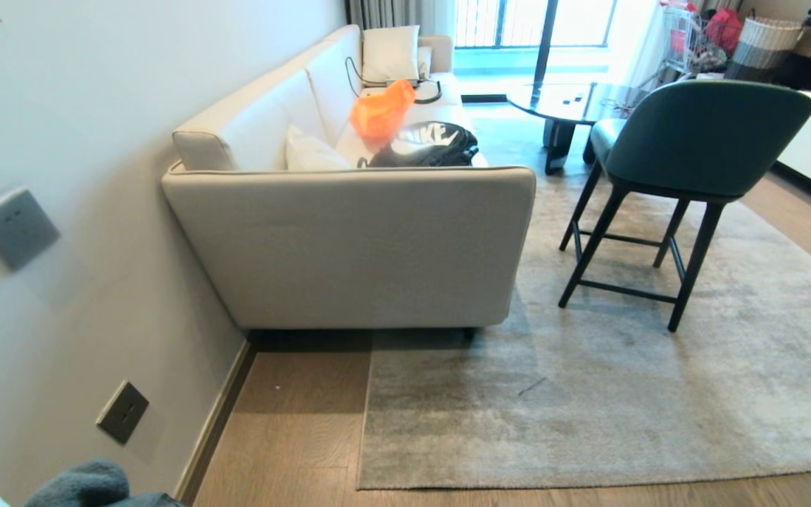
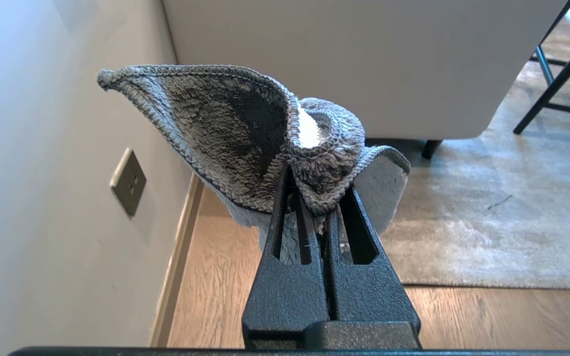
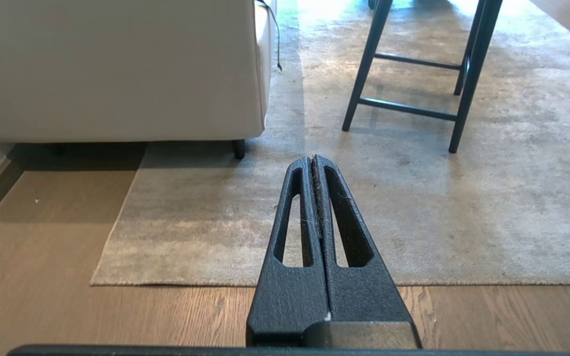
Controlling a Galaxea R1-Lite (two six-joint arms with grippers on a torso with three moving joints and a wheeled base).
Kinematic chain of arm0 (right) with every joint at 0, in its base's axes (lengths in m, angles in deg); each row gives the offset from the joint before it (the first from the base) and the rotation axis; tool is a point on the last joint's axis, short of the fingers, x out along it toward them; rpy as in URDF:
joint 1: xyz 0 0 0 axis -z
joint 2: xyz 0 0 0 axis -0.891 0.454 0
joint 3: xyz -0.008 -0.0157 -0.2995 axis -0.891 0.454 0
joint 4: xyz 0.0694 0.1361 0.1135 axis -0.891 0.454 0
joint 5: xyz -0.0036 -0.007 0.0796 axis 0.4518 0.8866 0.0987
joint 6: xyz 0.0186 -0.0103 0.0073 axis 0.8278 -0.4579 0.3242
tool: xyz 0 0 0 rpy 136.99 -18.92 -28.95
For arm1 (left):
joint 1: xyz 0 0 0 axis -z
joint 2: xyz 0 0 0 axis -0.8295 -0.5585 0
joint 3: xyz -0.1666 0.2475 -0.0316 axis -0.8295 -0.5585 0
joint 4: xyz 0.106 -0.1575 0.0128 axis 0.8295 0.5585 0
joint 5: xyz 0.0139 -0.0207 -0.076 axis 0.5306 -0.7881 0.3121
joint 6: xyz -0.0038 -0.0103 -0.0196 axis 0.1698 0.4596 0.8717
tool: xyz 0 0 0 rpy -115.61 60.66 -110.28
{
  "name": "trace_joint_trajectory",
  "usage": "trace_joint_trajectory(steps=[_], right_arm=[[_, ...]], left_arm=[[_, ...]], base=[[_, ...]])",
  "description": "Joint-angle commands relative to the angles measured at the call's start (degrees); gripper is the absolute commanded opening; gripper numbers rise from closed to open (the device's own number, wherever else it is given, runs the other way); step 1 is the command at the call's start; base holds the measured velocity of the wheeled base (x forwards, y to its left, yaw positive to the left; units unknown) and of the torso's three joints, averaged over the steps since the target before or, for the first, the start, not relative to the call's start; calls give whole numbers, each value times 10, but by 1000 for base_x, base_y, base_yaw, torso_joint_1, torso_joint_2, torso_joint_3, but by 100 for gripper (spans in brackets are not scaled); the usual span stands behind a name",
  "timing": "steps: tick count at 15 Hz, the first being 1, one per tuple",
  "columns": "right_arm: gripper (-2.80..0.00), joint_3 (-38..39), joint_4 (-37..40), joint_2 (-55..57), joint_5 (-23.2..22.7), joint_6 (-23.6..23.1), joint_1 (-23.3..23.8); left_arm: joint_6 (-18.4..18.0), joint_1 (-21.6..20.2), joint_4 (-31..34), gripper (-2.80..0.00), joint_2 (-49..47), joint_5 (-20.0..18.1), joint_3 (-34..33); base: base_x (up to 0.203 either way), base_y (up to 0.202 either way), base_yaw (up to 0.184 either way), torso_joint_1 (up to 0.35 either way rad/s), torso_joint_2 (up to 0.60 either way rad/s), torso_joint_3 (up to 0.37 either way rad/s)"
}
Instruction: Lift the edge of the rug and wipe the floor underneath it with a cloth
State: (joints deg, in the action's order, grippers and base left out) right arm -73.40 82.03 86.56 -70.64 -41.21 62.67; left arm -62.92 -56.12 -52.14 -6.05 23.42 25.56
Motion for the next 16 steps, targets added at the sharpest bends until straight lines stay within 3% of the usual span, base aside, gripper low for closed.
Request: trace_joint_trajectory(steps=[1, 8, 16], right_arm=[[-280, 0, 0, 1, 0, -1, 0], [-280, 0, 0, 1, 0, -1, 0], [-280, 0, 0, 1, 0, -1, 0]], left_arm=[[0, 0, 0, -280, 0, 0, 0], [0, 0, -1, -280, 0, 0, 0], [0, 0, 0, -280, 0, 0, 0]], base=[[0, 0, 0, -22, -340, -369], [0, 0, 0, 18, -422, -399], [0, 0, 0, 121, -486, -372]])
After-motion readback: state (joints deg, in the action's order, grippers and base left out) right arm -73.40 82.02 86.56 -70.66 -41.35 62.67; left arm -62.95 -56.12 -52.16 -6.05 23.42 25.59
